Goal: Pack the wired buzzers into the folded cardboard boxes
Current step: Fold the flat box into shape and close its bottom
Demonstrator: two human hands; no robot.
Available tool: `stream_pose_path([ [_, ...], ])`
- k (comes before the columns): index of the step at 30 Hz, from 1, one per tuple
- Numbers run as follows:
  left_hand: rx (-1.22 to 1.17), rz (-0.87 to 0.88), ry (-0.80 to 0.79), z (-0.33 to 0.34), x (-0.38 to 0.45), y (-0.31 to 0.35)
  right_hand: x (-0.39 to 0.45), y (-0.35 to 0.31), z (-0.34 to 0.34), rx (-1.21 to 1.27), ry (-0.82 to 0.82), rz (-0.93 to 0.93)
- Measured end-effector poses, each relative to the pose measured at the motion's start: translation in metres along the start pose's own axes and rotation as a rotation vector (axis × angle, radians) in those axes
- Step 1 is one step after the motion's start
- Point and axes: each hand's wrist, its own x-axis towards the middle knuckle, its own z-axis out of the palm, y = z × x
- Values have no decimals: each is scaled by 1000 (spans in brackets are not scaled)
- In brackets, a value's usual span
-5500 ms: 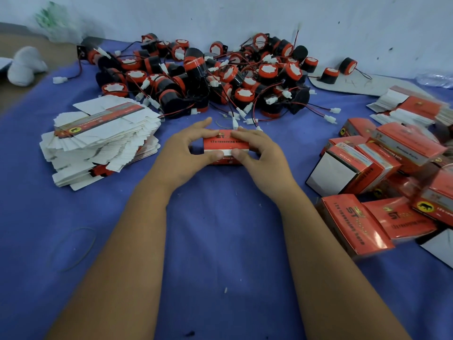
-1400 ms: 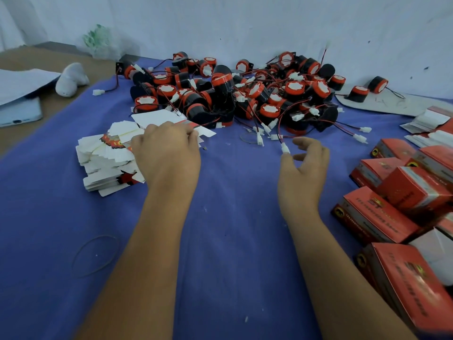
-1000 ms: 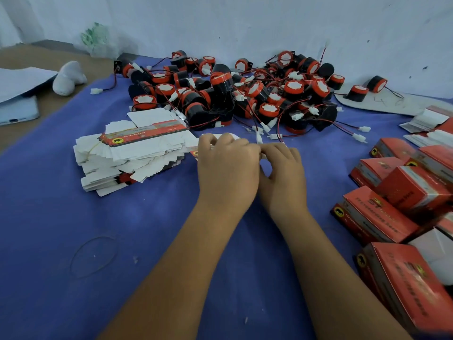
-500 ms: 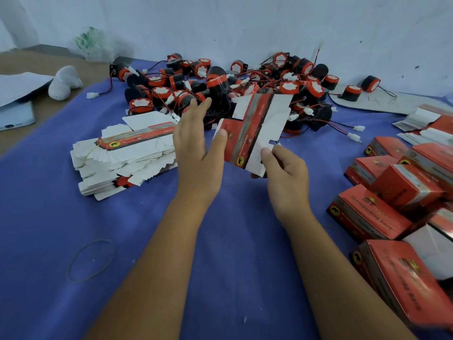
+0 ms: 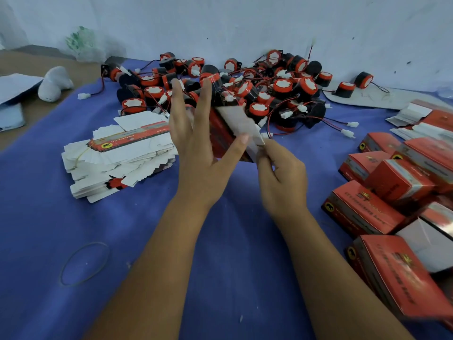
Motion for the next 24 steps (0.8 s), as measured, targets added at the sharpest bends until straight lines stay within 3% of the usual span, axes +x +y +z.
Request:
stream_pose_path([
  [4,161,141,-48,0,-1,1,0,3,-3,-85,-3,-13],
  [10,256,150,-84,1,-5,10,5,4,-10,228,-71,302],
  [15,217,147,-60,3,-8,13,9,4,-12,331,-161,434],
  [22,68,168,-18,4,-6,11,9,3,-16,284,-264,367],
  [24,85,197,-27,3,-5,11,9,4,-15,280,-211,345],
])
